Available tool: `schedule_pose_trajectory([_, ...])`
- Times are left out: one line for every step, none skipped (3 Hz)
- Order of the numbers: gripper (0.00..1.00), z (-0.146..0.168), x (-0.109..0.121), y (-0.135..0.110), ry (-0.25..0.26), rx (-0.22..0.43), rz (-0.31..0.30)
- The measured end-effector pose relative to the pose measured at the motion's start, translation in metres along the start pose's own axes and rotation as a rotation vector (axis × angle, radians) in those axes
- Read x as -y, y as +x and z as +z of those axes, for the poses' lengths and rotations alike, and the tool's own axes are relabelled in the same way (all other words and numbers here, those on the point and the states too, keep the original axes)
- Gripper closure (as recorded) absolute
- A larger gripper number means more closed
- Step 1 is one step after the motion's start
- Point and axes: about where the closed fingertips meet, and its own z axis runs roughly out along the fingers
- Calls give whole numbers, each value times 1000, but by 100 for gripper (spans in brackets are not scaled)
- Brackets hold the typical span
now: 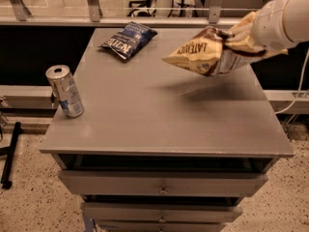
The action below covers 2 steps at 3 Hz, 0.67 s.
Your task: Move brown chip bag near blue chip bag
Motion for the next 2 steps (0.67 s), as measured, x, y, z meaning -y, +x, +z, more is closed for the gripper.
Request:
schedule_pose_trajectory([100,26,47,-34,84,110,-149])
schedule_pose_trajectory([100,70,82,-68,136,207,-299])
